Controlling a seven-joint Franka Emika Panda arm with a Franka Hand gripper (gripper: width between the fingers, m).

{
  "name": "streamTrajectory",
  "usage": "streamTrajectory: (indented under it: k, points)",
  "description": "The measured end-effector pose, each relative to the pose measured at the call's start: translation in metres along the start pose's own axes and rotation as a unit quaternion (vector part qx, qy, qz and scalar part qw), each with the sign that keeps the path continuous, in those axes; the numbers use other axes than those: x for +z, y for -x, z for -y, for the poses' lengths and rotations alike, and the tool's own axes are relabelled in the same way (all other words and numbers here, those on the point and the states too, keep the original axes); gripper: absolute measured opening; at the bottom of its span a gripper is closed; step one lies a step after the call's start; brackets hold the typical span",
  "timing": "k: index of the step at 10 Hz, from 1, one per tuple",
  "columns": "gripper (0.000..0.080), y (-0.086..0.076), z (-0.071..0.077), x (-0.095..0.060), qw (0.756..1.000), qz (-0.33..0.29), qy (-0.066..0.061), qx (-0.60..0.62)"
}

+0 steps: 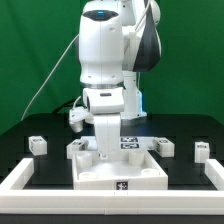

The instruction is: Assemble one leg

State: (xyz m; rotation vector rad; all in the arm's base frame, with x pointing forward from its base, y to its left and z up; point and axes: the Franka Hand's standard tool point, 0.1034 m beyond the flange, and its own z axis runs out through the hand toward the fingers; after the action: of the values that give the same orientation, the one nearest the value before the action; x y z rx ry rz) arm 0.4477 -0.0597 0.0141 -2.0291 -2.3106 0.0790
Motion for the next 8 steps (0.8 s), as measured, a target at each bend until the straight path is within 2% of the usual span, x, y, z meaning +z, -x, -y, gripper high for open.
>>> streamTrajectory:
  k: [1, 2, 6, 8]
  points:
    - [0.0061, -0.002, 0.000, 0.000, 1.000, 0.000, 0.000, 0.004]
    - [0.0061, -0.011, -0.003, 0.001, 1.000, -0.003, 0.000, 0.024]
    - [0.0061, -0.064, -0.027, -0.001, 0.998, -0.012, 0.009, 0.060]
    - [0.0061, -0.084, -0.037, -0.004, 0.998, -0.015, 0.015, 0.058]
